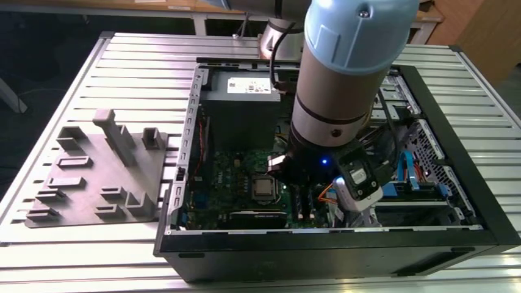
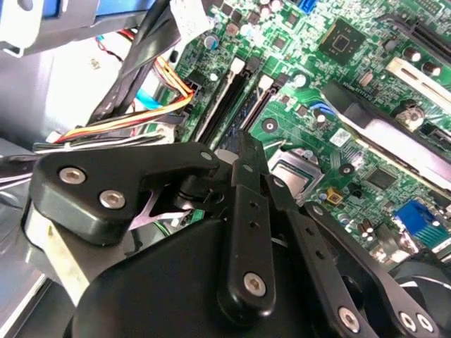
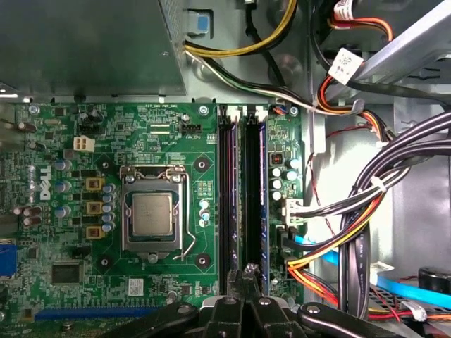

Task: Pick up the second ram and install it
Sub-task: 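Press down the second ram until it locks into place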

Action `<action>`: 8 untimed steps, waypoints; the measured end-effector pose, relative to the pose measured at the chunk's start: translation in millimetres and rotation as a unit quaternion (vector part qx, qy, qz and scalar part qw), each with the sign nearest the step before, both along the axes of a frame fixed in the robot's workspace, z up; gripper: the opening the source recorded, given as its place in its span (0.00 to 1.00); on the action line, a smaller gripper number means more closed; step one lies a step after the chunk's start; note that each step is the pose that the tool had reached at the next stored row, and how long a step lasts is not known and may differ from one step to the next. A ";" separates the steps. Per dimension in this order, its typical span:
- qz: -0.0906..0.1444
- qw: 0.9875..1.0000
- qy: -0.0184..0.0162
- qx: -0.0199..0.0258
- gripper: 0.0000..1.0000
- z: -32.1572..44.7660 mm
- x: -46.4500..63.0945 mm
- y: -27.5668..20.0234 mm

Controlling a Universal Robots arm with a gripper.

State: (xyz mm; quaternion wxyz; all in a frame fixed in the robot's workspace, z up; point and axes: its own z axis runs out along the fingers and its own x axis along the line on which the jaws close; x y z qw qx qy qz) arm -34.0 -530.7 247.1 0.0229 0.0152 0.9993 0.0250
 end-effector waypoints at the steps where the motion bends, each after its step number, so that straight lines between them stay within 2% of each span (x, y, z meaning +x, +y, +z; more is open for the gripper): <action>1: 0.000 1.000 0.000 0.000 0.07 0.0 -0.1 0.5; 4: 0.000 1.000 0.000 0.000 0.07 -0.1 -0.2 5.6; 8: 0.000 1.000 0.000 0.000 0.07 -0.2 -0.6 17.1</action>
